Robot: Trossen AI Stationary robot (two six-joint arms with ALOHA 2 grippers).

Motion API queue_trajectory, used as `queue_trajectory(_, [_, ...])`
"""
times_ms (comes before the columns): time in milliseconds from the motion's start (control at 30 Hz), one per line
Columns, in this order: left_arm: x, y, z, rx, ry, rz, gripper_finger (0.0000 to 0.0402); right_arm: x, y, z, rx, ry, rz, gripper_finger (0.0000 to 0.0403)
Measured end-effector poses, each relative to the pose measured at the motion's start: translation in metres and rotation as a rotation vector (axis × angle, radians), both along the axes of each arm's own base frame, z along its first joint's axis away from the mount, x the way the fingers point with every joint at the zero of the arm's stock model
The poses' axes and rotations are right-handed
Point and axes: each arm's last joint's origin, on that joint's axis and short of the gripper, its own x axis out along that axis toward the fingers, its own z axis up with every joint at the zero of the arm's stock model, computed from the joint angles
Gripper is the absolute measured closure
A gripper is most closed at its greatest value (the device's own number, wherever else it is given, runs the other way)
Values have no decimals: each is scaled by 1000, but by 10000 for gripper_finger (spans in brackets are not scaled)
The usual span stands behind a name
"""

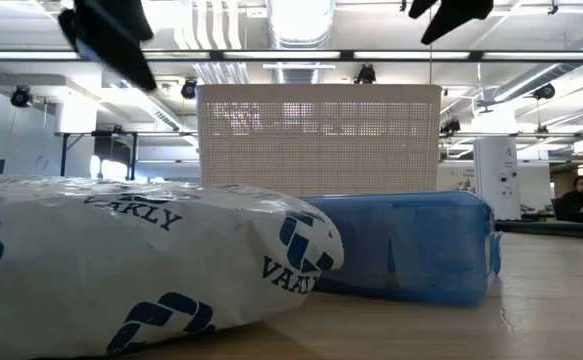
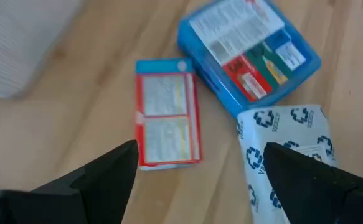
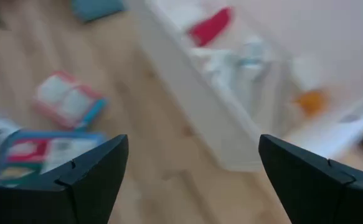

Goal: Pick & place medical supplies in basket/bin
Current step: Put the red medicine box into the white bin

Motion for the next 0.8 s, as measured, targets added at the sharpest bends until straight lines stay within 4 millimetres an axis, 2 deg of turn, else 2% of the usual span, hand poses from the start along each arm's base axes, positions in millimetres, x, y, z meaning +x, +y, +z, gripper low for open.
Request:
queue_trajectory(67, [2, -1, -14, -28, -30, 0, 79, 6, 6, -4, 44, 14, 37, 55])
queue_trajectory(200, [3, -3, -29, -100, -79, 48, 79, 14, 22, -16, 162, 75, 82, 55])
queue_trajectory(367, [-3, -1, -49, -71, -59, 68, 79, 26, 48, -45, 306, 208, 139, 56])
queue_trajectory(500, [-11, 6, -71, -62, -17, 132, 79, 38, 64, -69, 352, 305, 157, 57])
queue_trajectory(567, [-15, 9, -80, -59, -12, 166, 79, 48, 69, -77, 359, 290, 170, 60])
queue_trajectory(667, [-14, 20, -91, -56, -43, 265, 79, 73, 78, -84, 395, 160, 211, 68])
queue_trajectory(800, [-10, 29, -104, -173, -92, 310, 79, 111, 94, -91, 474, -3, 261, 75])
